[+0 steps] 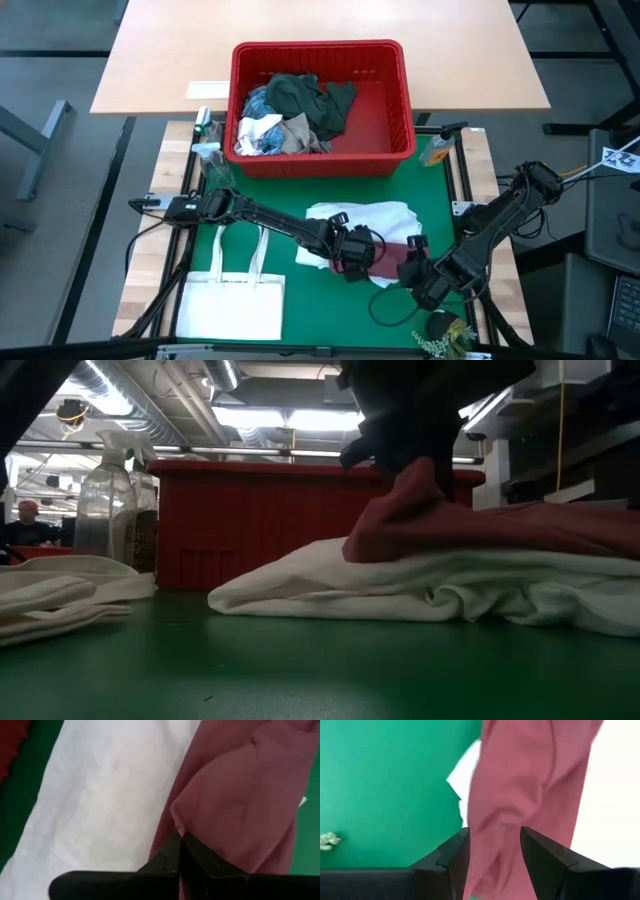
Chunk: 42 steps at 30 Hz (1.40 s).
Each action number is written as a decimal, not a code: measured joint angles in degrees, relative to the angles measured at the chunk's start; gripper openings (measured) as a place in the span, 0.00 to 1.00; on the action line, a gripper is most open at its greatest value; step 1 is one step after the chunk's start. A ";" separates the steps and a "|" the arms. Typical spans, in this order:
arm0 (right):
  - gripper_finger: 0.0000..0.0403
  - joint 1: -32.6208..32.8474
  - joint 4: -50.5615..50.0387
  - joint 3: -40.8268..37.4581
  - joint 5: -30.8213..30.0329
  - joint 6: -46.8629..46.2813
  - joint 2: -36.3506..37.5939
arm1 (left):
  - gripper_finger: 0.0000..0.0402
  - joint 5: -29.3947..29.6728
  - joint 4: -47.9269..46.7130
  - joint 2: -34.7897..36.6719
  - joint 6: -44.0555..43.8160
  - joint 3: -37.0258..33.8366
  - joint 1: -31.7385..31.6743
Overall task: Fold Laundry from Bin
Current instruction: Fold the pink underwear
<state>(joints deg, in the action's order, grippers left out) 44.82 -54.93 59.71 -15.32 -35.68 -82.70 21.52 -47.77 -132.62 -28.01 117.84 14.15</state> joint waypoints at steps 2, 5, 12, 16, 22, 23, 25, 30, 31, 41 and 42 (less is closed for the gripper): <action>0.43 -1.14 -1.26 -0.21 1.32 -0.32 0.00 | 0.00 -0.02 0.47 0.00 0.76 0.00 0.39; 0.43 -3.35 -2.84 -0.27 1.91 -0.29 0.00 | 0.01 0.00 0.87 0.00 1.95 0.00 1.18; 0.43 -8.08 4.16 -0.27 5.69 10.55 0.00 | 0.00 0.16 2.47 -0.02 6.37 0.00 3.12; 0.43 -10.19 6.83 -0.25 10.20 16.22 0.00 | 0.00 0.52 7.54 -0.02 11.87 -0.02 4.70; 0.43 -10.72 9.46 -0.25 19.04 19.65 0.00 | 0.00 0.52 13.66 -0.02 17.75 -0.02 6.75; 0.43 -10.67 9.48 -0.25 20.29 19.60 0.00 | 0.00 0.56 13.64 -0.02 17.88 -0.02 6.95; 0.43 -10.62 9.48 -0.25 22.47 19.29 0.00 | 0.00 0.91 13.66 -0.02 17.70 -0.02 7.29; 0.43 -10.65 11.05 -0.25 21.60 15.48 -0.03 | 0.00 1.75 14.07 -0.02 17.61 -0.02 7.56; 0.43 -10.64 11.17 -0.25 20.67 14.73 -0.18 | 0.00 1.75 14.05 -0.02 17.60 -0.02 7.56; 0.43 -10.66 14.46 -5.82 24.42 6.46 -0.97 | 0.00 1.88 14.07 -0.02 17.46 -0.02 8.26; 0.43 -10.69 15.66 -6.52 24.93 6.00 -0.97 | 0.00 1.89 14.09 -0.02 17.46 -0.02 8.33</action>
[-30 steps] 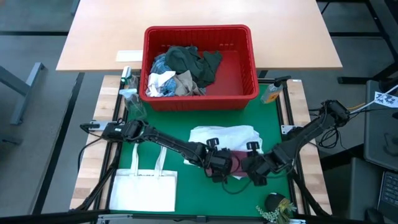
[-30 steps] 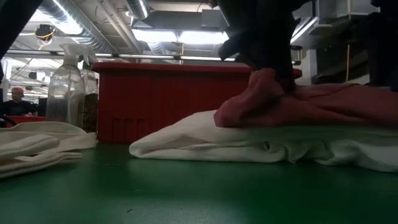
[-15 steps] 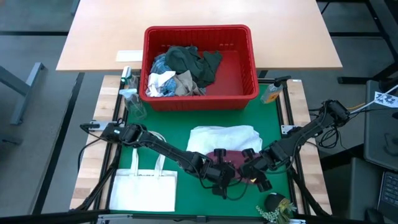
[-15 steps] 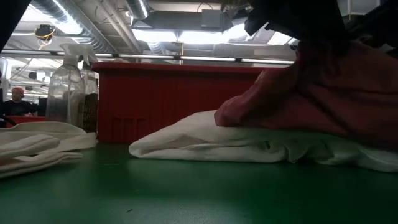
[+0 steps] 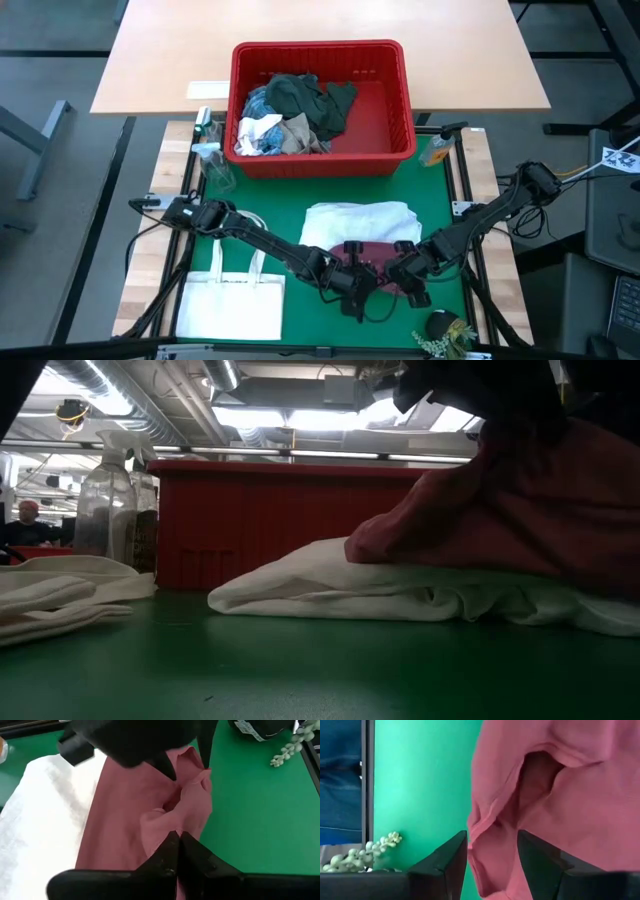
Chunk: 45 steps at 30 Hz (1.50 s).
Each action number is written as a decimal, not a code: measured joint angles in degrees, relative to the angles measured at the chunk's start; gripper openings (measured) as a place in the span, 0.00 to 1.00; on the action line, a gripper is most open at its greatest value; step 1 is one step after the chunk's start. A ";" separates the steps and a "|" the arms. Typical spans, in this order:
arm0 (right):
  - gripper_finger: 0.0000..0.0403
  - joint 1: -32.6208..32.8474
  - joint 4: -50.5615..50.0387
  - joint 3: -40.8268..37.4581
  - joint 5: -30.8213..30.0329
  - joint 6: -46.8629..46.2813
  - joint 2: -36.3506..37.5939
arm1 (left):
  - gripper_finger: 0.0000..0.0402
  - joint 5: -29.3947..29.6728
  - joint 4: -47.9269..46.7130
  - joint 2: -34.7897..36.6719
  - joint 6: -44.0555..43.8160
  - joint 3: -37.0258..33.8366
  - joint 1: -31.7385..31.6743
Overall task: Fold Laundry from Bin
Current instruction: Fold the pink underwear
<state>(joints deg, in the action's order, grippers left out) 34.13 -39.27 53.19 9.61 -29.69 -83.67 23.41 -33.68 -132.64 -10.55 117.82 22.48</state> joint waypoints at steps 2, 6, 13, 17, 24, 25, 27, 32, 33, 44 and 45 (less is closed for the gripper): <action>0.43 0.00 2.29 -0.84 0.59 -0.22 -0.01 | 0.00 -0.01 0.06 0.00 0.00 0.00 0.02; 0.43 0.00 6.31 -0.98 0.76 -0.07 -0.01 | 0.00 -0.01 0.18 0.00 0.00 0.00 0.00; 0.39 0.00 6.26 -0.98 0.52 -1.44 -0.01 | 0.00 -0.01 0.18 0.00 0.00 0.00 0.00; 0.23 0.01 6.04 -0.98 0.54 -1.86 -0.01 | 0.00 -0.04 0.16 0.00 0.00 0.00 0.00; 0.05 0.00 6.21 -0.98 0.54 -1.82 -0.01 | 0.00 -0.04 0.16 0.00 0.00 0.00 0.00; 0.07 0.00 6.21 -0.98 0.54 -1.82 -0.01 | 0.00 -0.06 0.16 0.00 0.00 0.00 0.00; 0.08 0.00 6.21 -0.98 0.54 -1.82 -0.01 | 0.00 -0.06 0.14 0.00 0.00 0.00 0.00; 0.02 0.00 6.19 -0.98 0.54 -1.77 -0.01 | 0.00 -0.06 0.14 0.00 0.00 0.00 0.00; 0.01 0.00 6.17 -0.98 0.54 -1.78 0.10 | 0.00 -0.06 0.14 0.00 0.00 0.00 0.00; 0.01 -0.04 -8.38 1.56 -6.66 -6.61 6.27 | 0.00 0.49 0.14 0.00 0.00 0.00 -1.14; 0.01 -0.04 -9.24 1.62 -7.50 -7.12 7.11 | 0.00 0.47 0.14 0.00 0.00 0.00 -1.33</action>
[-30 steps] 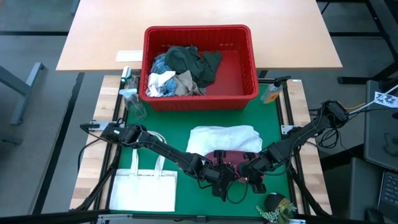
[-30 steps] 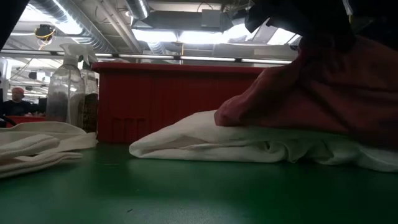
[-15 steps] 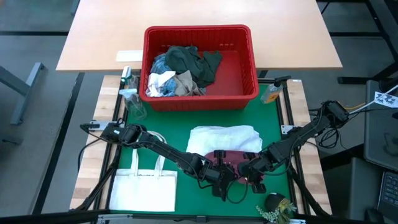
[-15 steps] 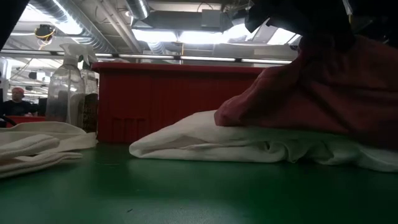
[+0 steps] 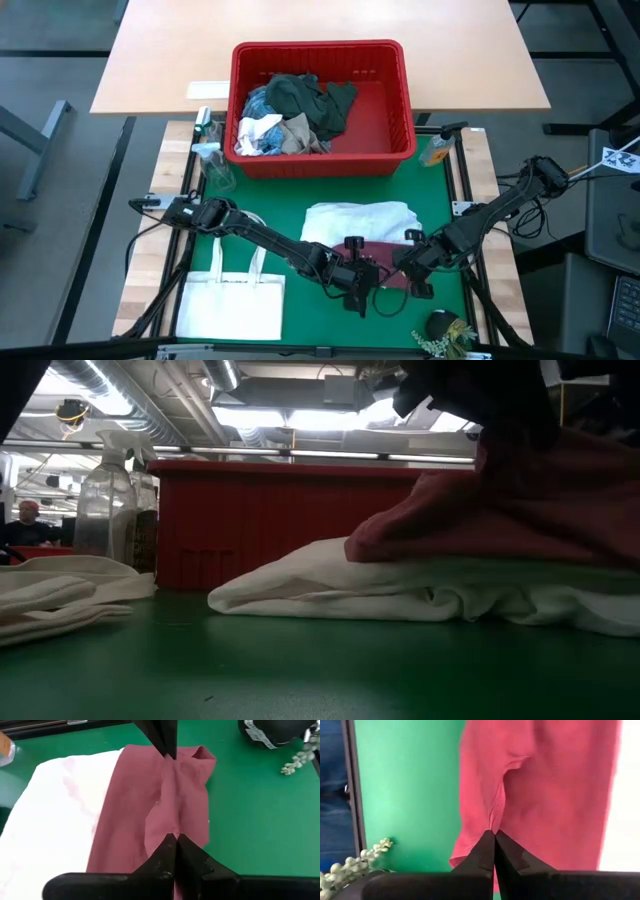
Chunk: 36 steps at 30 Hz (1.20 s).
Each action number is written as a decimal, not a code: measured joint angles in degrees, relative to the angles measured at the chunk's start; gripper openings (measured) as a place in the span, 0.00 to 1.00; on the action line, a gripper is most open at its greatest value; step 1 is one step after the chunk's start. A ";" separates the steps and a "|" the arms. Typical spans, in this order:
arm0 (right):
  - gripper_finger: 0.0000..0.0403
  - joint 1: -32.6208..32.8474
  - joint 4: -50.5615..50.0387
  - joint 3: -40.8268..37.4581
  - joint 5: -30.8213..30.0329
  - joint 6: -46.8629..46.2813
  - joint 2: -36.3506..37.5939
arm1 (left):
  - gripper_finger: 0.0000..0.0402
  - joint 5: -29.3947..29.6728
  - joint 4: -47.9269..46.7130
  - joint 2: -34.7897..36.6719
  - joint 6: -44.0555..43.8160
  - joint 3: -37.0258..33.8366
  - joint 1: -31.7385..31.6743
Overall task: Fold Laundry from Bin
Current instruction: Fold the pink underwear
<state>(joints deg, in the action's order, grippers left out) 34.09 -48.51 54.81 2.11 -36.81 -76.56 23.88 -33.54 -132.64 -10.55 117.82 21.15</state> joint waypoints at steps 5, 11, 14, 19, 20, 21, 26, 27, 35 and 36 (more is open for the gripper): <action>0.00 -0.02 -4.08 0.04 -6.21 -1.80 2.04 | 0.01 0.01 -0.43 0.00 0.09 0.00 -1.09; 0.00 -0.04 -5.00 -1.46 -9.92 -1.80 1.66 | 0.01 0.87 -0.50 0.00 0.15 0.00 -2.74; 0.01 -0.03 -5.16 -2.54 -10.92 -1.81 1.66 | 0.01 1.03 -1.29 0.00 0.13 0.00 -3.48; 0.02 -0.02 -5.08 -2.91 -12.80 -1.78 1.66 | 0.03 0.98 -4.91 0.00 -2.30 0.00 -4.55; 0.02 -0.02 -5.15 -2.91 -13.27 -1.78 1.66 | 0.03 1.00 -5.02 0.00 -2.82 0.00 -4.70; 0.02 -0.02 -5.16 -2.91 -13.69 -1.78 1.66 | 0.04 1.00 -5.00 0.00 -3.35 0.00 -4.82; 0.02 -0.02 -5.25 -2.91 -14.36 -1.76 1.66 | 0.09 1.09 -5.00 0.00 -4.34 0.00 -5.15; 0.02 0.00 -5.25 -2.91 -14.54 -1.76 1.66 | 0.10 1.29 -5.00 0.00 -4.34 0.00 -5.19; 0.02 0.00 -5.23 -2.91 -14.55 -1.71 1.66 | 0.29 6.03 -3.13 0.00 -4.45 0.00 -5.29; 0.02 0.00 -5.23 -2.91 -14.55 -1.70 1.66 | 0.31 6.02 -2.83 0.00 -4.49 0.00 -5.27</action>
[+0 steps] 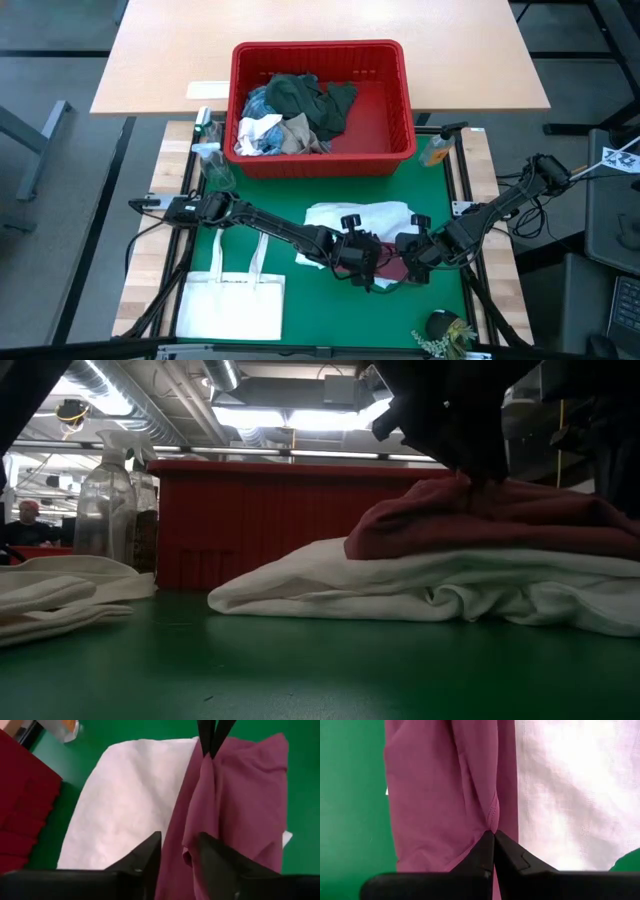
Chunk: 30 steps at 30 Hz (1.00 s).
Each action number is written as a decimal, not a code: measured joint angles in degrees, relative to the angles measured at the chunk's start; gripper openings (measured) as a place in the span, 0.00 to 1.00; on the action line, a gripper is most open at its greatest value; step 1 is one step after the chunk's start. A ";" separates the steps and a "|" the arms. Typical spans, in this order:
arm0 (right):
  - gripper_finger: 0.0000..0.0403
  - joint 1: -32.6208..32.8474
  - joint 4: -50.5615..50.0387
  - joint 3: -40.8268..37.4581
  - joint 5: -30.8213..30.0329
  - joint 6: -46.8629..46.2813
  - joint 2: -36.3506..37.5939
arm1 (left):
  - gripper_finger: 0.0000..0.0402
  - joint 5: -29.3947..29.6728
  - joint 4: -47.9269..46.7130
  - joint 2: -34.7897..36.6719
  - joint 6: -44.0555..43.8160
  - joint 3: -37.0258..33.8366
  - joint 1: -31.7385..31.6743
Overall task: Fold Laundry from Bin
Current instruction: Fold the pink underwear
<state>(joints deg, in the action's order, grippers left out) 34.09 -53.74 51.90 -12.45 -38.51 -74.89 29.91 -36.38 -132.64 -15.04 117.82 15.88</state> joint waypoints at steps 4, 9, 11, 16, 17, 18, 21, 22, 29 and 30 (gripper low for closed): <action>0.02 0.00 -0.04 0.00 0.00 0.06 0.00 | 0.38 -2.09 -0.30 0.39 -0.07 0.00 -0.02; 0.02 0.00 -0.04 0.00 0.00 0.06 0.00 | 0.42 -5.57 -0.84 3.57 -6.62 0.17 0.00; 0.02 0.00 -0.27 0.00 0.00 0.06 0.00 | 0.42 -8.30 -1.25 4.62 -8.53 0.28 -0.02; 0.02 0.00 -0.36 0.00 0.02 0.06 0.00 | 0.41 -17.68 -4.59 5.29 -11.87 0.28 1.18; 0.02 0.01 -0.37 0.00 0.02 0.06 0.00 | 0.41 -19.27 -5.88 5.23 -11.86 0.27 1.74; 0.02 0.03 -0.37 0.00 0.03 0.08 0.00 | 0.40 -20.15 -6.56 4.99 -11.88 0.09 2.26; 0.02 0.04 -0.39 0.00 0.04 0.08 0.00 | 0.39 -18.89 -9.15 4.59 -11.85 -1.27 3.89; 0.02 0.04 -0.39 0.00 0.03 0.06 0.00 | 0.38 -17.47 -9.10 4.49 -11.85 -1.91 4.24; 0.02 0.02 -0.39 0.00 0.02 0.03 0.00 | 0.37 -8.35 -8.47 4.48 -11.83 -5.87 5.51; 0.02 0.02 -0.39 0.00 0.04 0.01 0.00 | 0.37 -8.30 -8.28 4.48 -11.84 -6.57 5.53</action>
<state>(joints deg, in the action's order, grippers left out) 34.11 -54.13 51.90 -12.41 -38.50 -74.89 21.60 -44.66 -128.16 -26.88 111.25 21.41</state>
